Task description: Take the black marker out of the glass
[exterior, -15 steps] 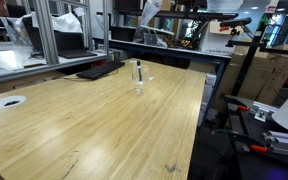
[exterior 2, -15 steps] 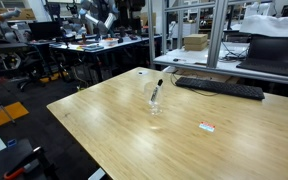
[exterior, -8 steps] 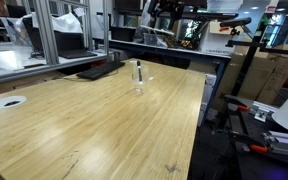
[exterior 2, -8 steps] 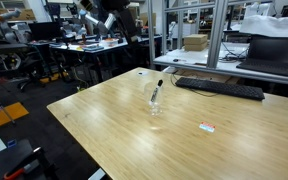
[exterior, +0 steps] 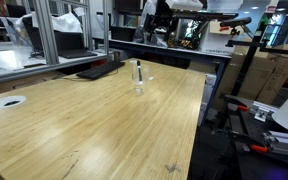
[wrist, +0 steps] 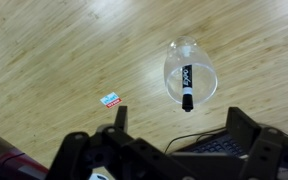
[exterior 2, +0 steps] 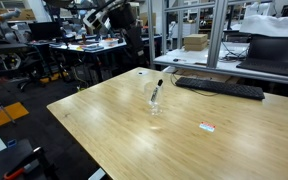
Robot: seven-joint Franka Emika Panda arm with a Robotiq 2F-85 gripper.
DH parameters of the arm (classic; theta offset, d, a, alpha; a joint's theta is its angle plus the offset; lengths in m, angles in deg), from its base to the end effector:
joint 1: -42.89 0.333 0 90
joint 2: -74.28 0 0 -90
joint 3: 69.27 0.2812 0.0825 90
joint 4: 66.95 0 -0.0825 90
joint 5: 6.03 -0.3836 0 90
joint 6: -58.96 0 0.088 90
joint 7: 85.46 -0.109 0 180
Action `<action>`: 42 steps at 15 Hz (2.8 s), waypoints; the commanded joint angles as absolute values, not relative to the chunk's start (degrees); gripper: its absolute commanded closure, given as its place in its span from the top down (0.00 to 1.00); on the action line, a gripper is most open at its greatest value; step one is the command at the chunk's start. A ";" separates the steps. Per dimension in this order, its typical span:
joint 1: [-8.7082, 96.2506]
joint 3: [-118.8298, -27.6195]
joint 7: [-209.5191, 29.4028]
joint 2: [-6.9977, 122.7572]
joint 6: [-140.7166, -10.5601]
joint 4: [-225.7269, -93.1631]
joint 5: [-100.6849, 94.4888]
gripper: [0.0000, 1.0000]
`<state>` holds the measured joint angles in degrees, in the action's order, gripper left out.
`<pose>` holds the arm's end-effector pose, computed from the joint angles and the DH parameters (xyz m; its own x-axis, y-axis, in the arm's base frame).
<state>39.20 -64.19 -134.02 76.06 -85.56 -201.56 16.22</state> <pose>0.5187 0.0157 0.3269 0.8254 -0.4690 0.3141 -0.5122 -0.8562 0.0676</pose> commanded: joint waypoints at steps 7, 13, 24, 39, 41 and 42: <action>40.46 -67.00 -131.23 69.29 -86.18 -197.71 10.77 1.00; 41.13 -68.80 -121.23 55.84 -89.07 -188.79 -1.68 1.00; 46.42 -73.65 -124.09 53.01 -78.11 -181.57 -4.50 0.75; 45.84 -73.87 -119.59 46.69 -79.10 -175.46 -5.57 0.42; 45.90 -74.04 -119.37 45.49 -79.05 -174.38 -5.61 0.40; 45.92 -74.14 -119.24 44.92 -79.06 -173.91 -5.61 0.42</action>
<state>45.71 -73.55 -121.24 46.37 -80.05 -176.25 -4.44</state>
